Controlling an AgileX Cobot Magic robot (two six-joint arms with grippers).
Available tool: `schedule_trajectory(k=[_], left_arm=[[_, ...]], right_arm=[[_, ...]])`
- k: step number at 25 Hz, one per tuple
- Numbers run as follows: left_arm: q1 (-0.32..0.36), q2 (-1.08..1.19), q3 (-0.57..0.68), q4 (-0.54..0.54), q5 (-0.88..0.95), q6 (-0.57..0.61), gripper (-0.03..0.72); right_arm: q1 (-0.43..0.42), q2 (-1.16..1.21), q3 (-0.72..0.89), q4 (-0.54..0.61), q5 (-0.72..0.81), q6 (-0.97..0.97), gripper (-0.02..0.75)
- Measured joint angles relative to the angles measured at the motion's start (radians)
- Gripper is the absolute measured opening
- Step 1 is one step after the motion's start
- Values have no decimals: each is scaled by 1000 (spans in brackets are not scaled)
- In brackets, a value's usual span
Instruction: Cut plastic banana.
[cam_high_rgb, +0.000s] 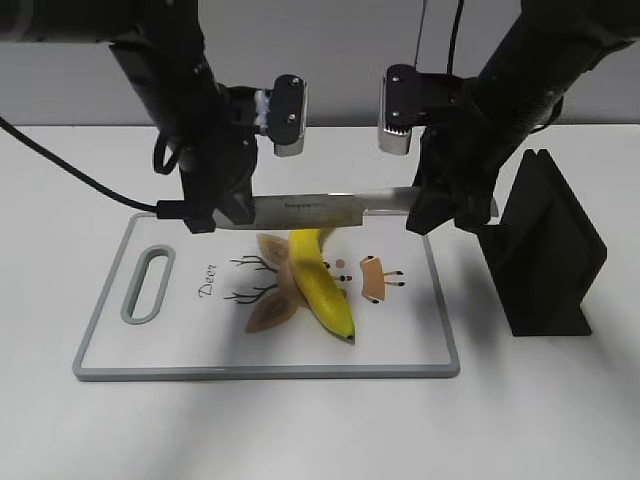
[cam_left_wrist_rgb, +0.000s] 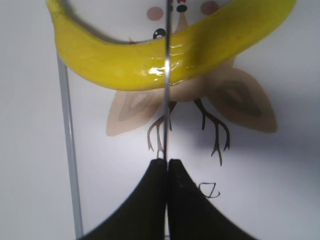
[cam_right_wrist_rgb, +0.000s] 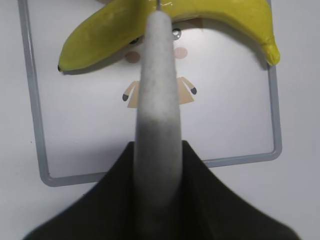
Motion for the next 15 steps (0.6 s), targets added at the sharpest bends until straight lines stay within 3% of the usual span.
schedule_trajectory(k=[15], left_arm=[[-1, 160, -10, -49, -77, -3, -10]], right_arm=[[2, 181, 0, -53, -86, 10, 177]])
